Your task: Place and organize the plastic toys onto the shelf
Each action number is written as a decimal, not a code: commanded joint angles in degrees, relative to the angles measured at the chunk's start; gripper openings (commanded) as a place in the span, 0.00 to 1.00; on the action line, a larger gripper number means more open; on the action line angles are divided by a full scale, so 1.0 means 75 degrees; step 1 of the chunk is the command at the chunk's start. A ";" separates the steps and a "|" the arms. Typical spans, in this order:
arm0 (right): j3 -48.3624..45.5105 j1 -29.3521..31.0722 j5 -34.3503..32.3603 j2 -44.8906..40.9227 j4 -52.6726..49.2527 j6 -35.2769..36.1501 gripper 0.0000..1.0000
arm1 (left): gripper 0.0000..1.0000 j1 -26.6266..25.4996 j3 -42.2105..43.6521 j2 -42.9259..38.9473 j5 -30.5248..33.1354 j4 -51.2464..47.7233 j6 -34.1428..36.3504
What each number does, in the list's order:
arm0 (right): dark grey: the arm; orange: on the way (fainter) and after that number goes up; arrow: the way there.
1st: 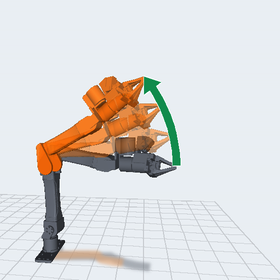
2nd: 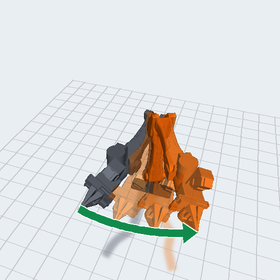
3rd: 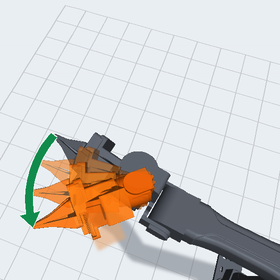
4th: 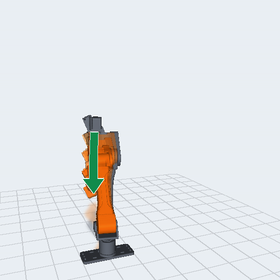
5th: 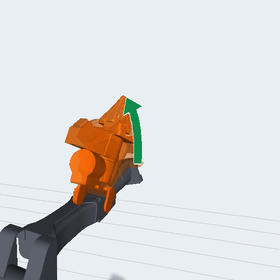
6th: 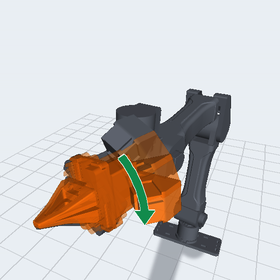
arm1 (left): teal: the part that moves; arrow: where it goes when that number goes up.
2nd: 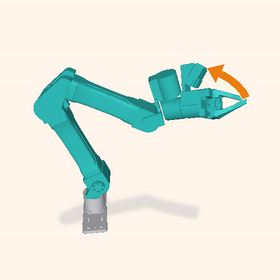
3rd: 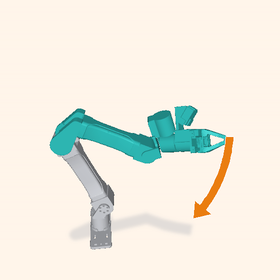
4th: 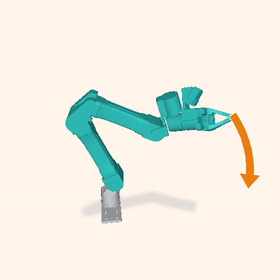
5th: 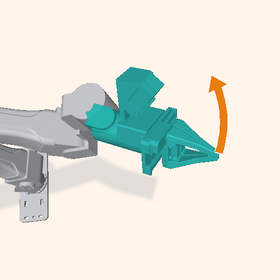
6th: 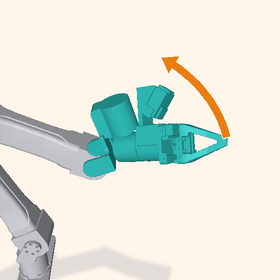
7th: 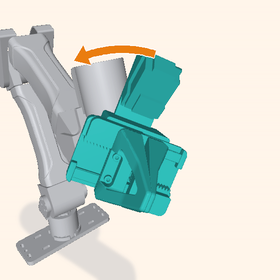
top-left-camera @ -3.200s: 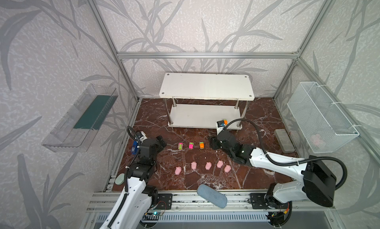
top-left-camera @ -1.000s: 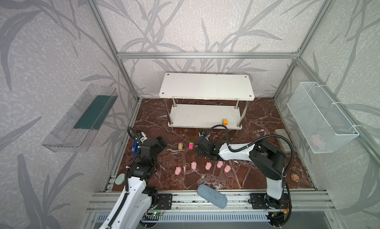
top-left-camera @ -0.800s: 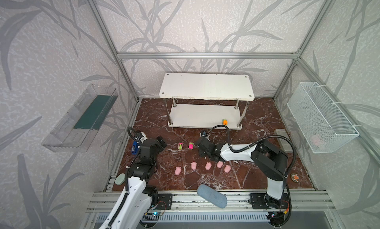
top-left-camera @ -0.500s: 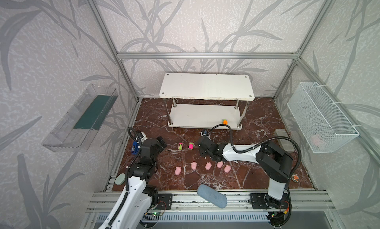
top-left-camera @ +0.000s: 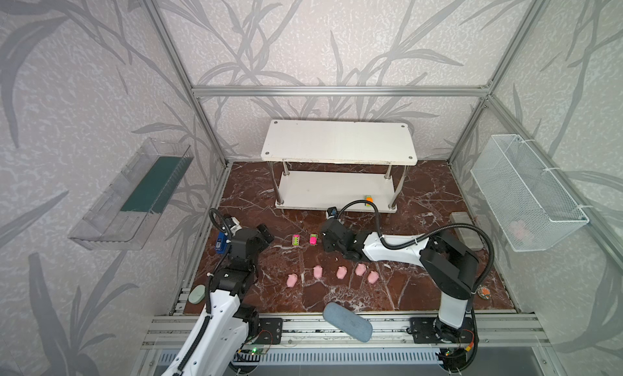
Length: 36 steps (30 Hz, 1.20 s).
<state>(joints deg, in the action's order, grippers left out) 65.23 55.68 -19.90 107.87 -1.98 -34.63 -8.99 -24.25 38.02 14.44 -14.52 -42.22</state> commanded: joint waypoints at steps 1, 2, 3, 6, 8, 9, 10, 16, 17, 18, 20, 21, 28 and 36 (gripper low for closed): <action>0.0208 -0.0159 0.0060 0.0268 -0.0161 0.0073 0.60 | 0.96 -0.0008 0.0120 -0.0054 0.0102 0.0026 -0.0137; 0.0226 -0.0170 0.0098 0.0296 -0.0158 0.0065 0.60 | 0.96 -0.0008 0.0121 -0.0054 0.0102 0.0025 -0.0137; 0.0249 -0.0192 0.0120 0.0343 -0.0158 0.0059 0.60 | 0.96 -0.0008 0.0121 -0.0047 0.0102 0.0023 -0.0137; 0.0316 -0.0213 0.0135 0.0480 -0.0179 0.0059 0.59 | 0.96 -0.0008 0.0120 -0.0045 0.0114 0.0026 -0.0137; 0.0327 -0.0223 0.0146 0.0551 -0.0131 0.0059 0.57 | 0.96 -0.0008 0.0123 -0.0041 0.0128 0.0026 -0.0125; 0.0338 -0.0235 0.0157 0.0580 -0.0117 0.0058 0.56 | 0.96 -0.0008 0.0134 -0.0031 0.0142 0.0025 -0.0125; 0.0363 -0.0252 0.0186 0.0625 -0.0121 0.0053 0.54 | 0.96 -0.0008 0.0136 -0.0041 0.0161 0.0026 -0.0132; 0.0384 -0.0288 0.0171 0.0683 -0.0088 0.0056 0.46 | 0.96 -0.0008 0.0120 -0.0053 0.0172 0.0026 -0.0125; 0.0376 -0.0293 0.0158 0.0683 -0.0079 0.0059 0.43 | 0.96 -0.0008 0.0126 -0.0049 0.0171 0.0022 -0.0126; 0.0383 -0.0299 0.0158 0.0679 -0.0086 0.0071 0.40 | 0.96 -0.0008 0.0133 -0.0045 0.0173 0.0015 -0.0125; 0.0402 -0.0301 0.0146 0.0681 -0.0133 0.0071 0.36 | 0.96 -0.0008 0.0138 -0.0052 0.0176 0.0021 -0.0146; 0.0404 -0.0299 0.0135 0.0676 -0.0146 0.0071 0.34 | 0.96 -0.0008 0.0137 -0.0043 0.0173 0.0026 -0.0151; 0.0290 -0.0301 0.0087 0.0380 -0.0216 0.0082 0.31 | 0.96 -0.0008 0.0171 -0.0019 0.0156 0.0083 -0.0181; 0.0074 -0.0299 -0.0070 -0.0228 -0.0403 0.0153 0.26 | 0.96 -0.0008 0.0176 0.0005 0.0113 0.0143 -0.0210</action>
<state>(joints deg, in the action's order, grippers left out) 66.54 53.60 -19.05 110.10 -3.40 -33.98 -8.99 -23.73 38.11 14.46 -14.37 -42.68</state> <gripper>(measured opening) 0.288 0.958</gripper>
